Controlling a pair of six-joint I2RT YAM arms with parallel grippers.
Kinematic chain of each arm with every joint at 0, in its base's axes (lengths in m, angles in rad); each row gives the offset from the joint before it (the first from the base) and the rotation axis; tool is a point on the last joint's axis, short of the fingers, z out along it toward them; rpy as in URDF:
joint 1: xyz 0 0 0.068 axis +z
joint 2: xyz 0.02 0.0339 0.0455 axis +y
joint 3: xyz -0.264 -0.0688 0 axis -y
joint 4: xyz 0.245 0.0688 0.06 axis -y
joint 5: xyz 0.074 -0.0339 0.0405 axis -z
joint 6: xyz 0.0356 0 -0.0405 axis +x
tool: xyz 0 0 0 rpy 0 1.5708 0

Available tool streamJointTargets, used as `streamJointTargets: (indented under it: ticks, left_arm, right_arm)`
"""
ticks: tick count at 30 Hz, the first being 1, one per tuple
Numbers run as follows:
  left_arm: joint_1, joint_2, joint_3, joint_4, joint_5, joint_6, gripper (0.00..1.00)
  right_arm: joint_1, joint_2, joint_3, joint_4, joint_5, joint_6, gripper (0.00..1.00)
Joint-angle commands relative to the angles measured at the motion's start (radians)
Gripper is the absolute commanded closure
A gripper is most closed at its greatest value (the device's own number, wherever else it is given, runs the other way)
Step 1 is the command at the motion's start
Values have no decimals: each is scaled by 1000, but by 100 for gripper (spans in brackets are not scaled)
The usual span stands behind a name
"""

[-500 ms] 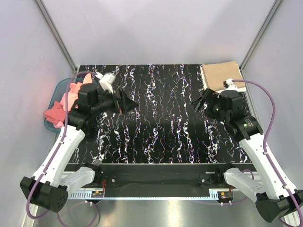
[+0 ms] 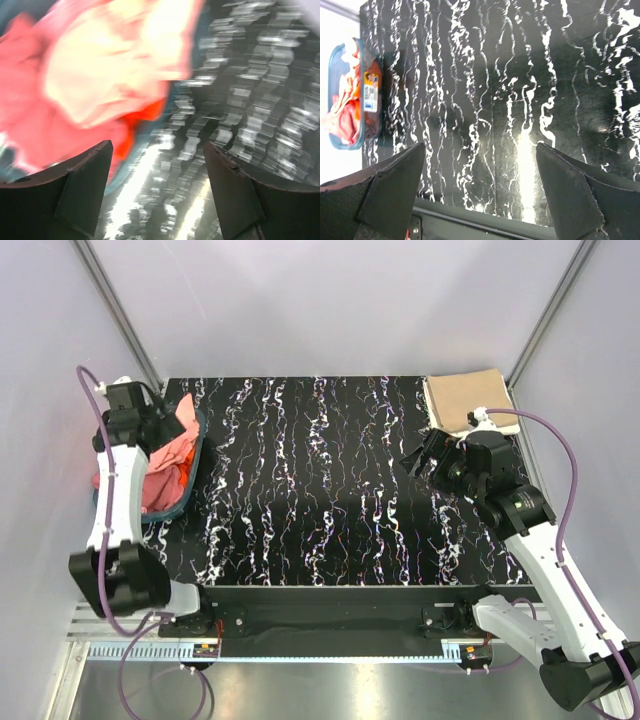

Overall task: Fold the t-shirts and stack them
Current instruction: Grab the tshirt from the pile

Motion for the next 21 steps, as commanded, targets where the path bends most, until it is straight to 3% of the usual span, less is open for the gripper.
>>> streamJointTargets:
  ticks: [1, 11, 16, 19, 20, 21]
  left_arm:
    - [82, 70, 17, -45, -68, -3, 23]
    - [115, 177, -7, -4, -114, -8, 29]
    - [136, 268, -11, -4, -94, -84, 33]
    - [138, 280, 0, 10, -80, -91, 50]
    - [138, 282, 23, 13, -79, -87, 70]
    - [138, 282, 41, 12, -79, -84, 79]
  right_arm:
    - [3, -40, 18, 33, -63, -16, 0]
    - [4, -97, -8, 35, -92, -51, 0]
    - [3, -123, 10, 18, -53, -72, 0]
    - [4, -140, 15, 7, -31, -91, 0]
    - [3, -149, 15, 6, -26, -95, 0]
    - [4, -155, 13, 6, -23, -98, 0]
